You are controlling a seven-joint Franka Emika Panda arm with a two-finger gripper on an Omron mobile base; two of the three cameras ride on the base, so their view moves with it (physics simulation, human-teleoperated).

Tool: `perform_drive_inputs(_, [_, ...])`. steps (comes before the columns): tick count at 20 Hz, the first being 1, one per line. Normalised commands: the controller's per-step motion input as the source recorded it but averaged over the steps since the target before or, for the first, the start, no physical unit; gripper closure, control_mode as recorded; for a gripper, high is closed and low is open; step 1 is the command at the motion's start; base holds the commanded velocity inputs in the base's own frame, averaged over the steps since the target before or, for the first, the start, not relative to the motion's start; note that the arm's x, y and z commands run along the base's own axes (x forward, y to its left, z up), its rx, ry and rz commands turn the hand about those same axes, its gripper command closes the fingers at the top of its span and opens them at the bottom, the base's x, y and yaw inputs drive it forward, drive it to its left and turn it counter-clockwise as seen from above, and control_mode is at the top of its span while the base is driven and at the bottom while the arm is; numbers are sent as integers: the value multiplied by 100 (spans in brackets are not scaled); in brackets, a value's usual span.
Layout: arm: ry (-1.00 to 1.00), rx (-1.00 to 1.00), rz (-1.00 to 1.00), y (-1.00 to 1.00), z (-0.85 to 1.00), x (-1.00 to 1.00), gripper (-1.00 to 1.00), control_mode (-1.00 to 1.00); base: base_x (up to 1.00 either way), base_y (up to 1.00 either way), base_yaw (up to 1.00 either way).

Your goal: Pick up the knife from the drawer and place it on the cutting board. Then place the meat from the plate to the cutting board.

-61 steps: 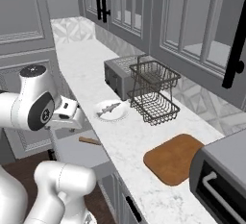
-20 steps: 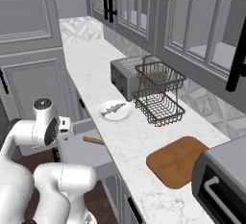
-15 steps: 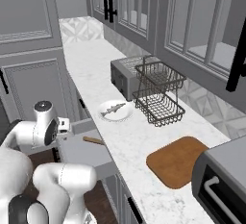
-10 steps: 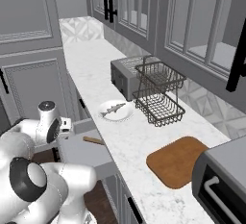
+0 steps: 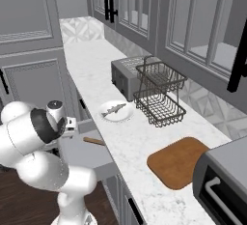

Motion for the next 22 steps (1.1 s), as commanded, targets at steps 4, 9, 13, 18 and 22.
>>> perform_drive_inputs(4, [6, -1, 1, 12, -30, 25, -100, -100, 0, 0, 0])
perform_drive_inputs(9, [7, 0, 1, 5, -24, 16, -100, -100, 0, 0, 0])
perform_drive_inputs(13, [3, -1, 2, 8, -29, 16, -100, -100, 0, 0, 0])
perform_drive_inputs(18, [0, -2, 4, 14, -32, 6, -100, -100, 0, 0, 0])
perform_drive_inputs(22, [2, -3, 6, 25, -42, 3, -100, -100, 0, 0, 0])
